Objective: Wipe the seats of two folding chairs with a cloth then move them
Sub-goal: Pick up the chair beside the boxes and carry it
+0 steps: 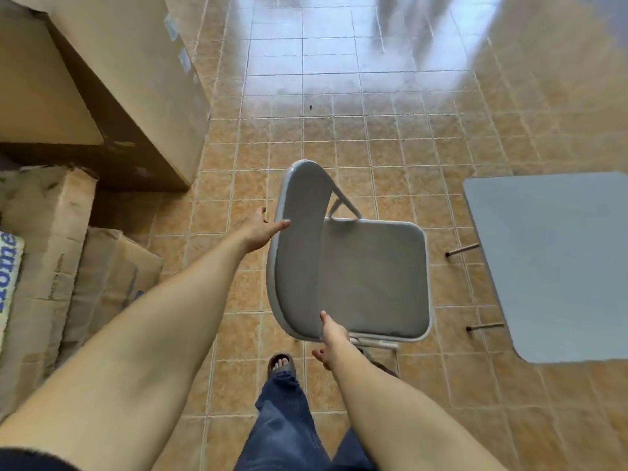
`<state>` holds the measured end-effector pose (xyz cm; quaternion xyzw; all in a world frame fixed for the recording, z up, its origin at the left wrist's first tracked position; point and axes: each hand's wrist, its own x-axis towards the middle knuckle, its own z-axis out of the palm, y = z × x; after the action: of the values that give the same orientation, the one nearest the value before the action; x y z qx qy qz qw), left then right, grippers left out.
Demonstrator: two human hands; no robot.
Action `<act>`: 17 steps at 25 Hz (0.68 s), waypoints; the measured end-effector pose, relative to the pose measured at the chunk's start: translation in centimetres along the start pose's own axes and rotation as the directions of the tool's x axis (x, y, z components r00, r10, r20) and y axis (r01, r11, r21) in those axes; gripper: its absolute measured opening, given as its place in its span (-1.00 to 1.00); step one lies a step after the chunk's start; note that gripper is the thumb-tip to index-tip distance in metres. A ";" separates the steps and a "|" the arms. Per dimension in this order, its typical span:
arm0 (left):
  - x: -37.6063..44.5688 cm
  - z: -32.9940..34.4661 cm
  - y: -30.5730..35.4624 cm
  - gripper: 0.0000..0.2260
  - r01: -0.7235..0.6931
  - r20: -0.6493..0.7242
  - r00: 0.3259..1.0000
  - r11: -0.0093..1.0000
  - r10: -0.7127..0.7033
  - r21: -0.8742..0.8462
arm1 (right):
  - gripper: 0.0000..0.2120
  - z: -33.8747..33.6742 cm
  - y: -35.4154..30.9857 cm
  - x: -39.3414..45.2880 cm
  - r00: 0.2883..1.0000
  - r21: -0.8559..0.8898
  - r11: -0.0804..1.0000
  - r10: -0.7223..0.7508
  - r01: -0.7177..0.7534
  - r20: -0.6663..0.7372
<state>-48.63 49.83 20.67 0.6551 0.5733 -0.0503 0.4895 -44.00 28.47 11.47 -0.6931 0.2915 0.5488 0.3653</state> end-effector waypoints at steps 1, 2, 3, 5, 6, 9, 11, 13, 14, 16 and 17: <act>0.8 0.0 0.2 -0.17 -0.001 0.044 0.999 0.999 0.003 -0.048 | -0.29 0.6 0.4 0.0 0.999 0.093 0.995 0.033 -0.033 0.007; 1.6 -0.1 0.4 -0.15 0.011 0.094 0.996 0.996 -0.003 -0.085 | -0.26 1.5 0.7 0.0 0.998 0.192 0.979 0.065 -0.069 0.025; 2.2 -0.2 0.5 -0.14 0.034 0.143 0.990 0.993 -0.018 -0.112 | -0.24 2.4 1.0 -0.2 0.994 0.275 0.955 0.097 -0.109 0.060; 3.0 -0.1 -0.1 -0.16 0.073 0.230 0.972 0.990 -0.043 -0.124 | -0.26 3.9 1.5 -0.1 0.982 0.395 0.901 0.137 -0.179 0.132; 3.3 0.0 -0.5 -0.19 0.085 0.267 0.962 0.988 -0.047 -0.132 | -0.28 4.6 1.8 0.2 0.975 0.464 0.861 0.144 -0.206 0.167; 3.5 0.4 -1.3 -0.31 0.111 0.357 0.933 0.980 -0.045 -0.165 | -0.41 6.1 2.2 0.6 0.971 0.630 0.740 0.157 -0.237 0.181; 3.9 0.9 -1.5 -0.35 0.122 0.384 0.923 0.969 -0.031 -0.214 | -0.48 6.5 1.9 0.7 0.971 0.680 0.692 0.163 -0.240 0.177; 4.1 1.1 -1.6 -0.34 0.123 0.372 0.928 0.955 -0.015 -0.268 | -0.54 6.5 1.8 0.5 0.968 0.699 0.669 0.172 -0.252 0.184; 4.2 1.3 -1.6 -0.33 0.121 0.374 0.928 0.951 -0.007 -0.285 | -0.57 6.3 1.7 0.6 0.966 0.711 0.653 0.179 -0.260 0.188; 4.2 1.7 -1.6 -0.33 0.115 0.375 0.927 0.945 0.008 -0.305 | -0.55 6.0 1.6 0.5 0.962 0.684 0.677 0.193 -0.272 0.191; 4.1 2.0 -1.6 -0.33 0.109 0.370 0.929 0.945 0.013 -0.308 | -0.52 5.6 1.6 0.4 0.962 0.665 0.696 0.203 -0.272 0.180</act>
<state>-47.55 51.09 16.18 0.5305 0.4883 -0.0893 0.6872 -48.28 32.22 10.03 -0.4398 0.5426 0.4766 0.5338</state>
